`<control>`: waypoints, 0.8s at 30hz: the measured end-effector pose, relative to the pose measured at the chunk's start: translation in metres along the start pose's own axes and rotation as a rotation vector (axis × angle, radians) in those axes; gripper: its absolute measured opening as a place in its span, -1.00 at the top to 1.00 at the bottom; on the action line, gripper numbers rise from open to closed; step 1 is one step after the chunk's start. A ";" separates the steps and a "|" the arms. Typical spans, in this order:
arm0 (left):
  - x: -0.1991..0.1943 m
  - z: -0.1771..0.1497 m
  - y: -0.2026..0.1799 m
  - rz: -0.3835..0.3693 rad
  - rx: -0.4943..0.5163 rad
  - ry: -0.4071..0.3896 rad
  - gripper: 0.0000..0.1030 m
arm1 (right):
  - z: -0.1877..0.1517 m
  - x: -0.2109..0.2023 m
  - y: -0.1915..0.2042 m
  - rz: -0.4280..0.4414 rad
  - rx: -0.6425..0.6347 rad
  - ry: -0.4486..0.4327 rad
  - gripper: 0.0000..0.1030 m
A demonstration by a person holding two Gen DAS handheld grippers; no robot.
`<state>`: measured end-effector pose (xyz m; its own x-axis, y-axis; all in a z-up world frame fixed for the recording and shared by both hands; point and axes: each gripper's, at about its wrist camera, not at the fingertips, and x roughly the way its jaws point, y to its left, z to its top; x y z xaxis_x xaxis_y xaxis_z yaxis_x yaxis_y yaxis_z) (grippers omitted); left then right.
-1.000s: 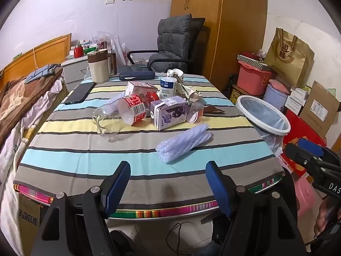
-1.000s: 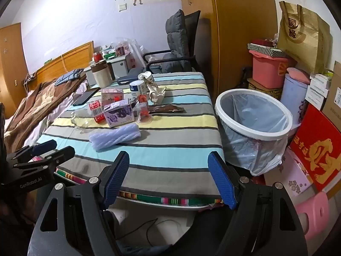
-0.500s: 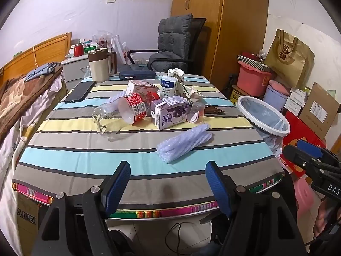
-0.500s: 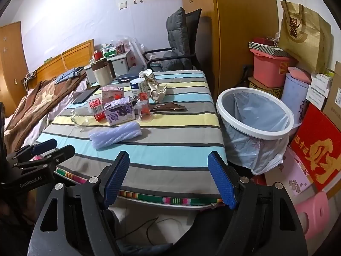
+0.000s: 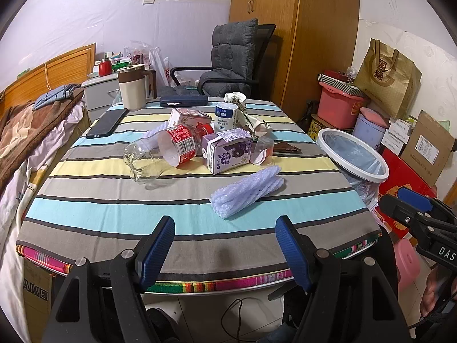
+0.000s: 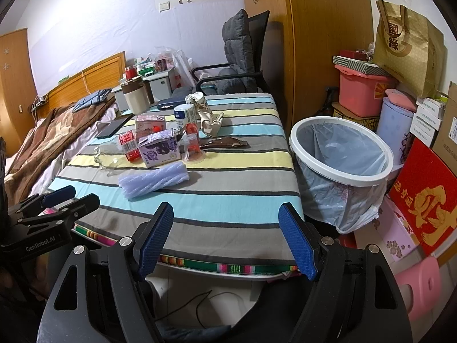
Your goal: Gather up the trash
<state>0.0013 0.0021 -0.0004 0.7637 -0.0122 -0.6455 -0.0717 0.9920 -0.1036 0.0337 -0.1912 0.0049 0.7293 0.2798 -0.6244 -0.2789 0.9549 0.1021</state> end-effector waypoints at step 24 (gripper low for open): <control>0.000 0.001 -0.001 0.002 0.001 -0.002 -0.41 | 0.000 0.000 -0.002 0.001 0.002 0.005 -0.50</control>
<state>0.0024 0.0013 0.0001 0.7646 -0.0104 -0.6444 -0.0724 0.9922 -0.1019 0.0344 -0.1931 0.0049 0.7261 0.2805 -0.6278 -0.2784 0.9547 0.1047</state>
